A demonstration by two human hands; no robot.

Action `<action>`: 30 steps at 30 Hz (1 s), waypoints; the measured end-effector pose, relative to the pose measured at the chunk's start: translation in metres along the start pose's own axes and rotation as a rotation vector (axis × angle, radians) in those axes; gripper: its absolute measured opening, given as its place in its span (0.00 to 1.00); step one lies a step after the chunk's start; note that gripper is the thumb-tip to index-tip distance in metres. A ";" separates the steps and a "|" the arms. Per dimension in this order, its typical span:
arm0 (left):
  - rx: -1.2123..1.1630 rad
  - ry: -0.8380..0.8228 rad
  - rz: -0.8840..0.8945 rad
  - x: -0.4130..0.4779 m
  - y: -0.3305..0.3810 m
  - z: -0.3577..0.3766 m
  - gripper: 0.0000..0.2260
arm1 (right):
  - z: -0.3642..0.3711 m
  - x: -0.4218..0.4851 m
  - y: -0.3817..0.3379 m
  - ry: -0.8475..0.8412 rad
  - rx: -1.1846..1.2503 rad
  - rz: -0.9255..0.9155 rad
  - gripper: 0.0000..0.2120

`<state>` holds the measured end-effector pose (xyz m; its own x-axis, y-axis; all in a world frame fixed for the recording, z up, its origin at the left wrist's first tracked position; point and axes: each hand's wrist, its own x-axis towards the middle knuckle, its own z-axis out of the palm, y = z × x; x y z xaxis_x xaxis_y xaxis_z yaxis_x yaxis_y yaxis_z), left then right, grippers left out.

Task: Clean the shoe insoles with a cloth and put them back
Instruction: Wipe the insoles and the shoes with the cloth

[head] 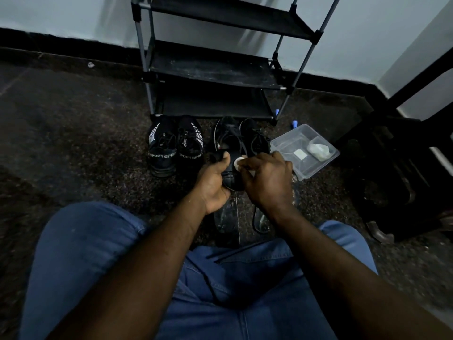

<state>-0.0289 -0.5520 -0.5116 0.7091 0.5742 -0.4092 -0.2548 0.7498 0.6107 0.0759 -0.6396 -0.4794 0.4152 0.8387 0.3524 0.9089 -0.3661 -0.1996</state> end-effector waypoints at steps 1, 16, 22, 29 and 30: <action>-0.003 -0.001 0.002 0.000 0.001 0.000 0.23 | 0.000 -0.001 0.000 0.000 -0.002 -0.009 0.09; 0.060 0.011 -0.031 0.000 -0.002 0.000 0.27 | 0.007 -0.013 -0.002 0.057 0.114 0.046 0.11; 0.076 0.037 -0.044 0.003 -0.001 -0.002 0.27 | 0.009 -0.021 -0.018 0.012 0.145 -0.058 0.11; 0.098 0.076 -0.009 0.002 0.001 -0.004 0.27 | 0.015 -0.025 -0.007 -0.023 0.036 -0.045 0.07; 0.101 0.078 -0.004 0.003 -0.001 -0.004 0.26 | 0.015 -0.022 -0.005 -0.016 0.020 -0.031 0.07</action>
<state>-0.0294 -0.5492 -0.5160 0.6556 0.5980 -0.4611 -0.1815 0.7175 0.6725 0.0614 -0.6507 -0.4995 0.3862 0.8557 0.3445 0.9203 -0.3319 -0.2072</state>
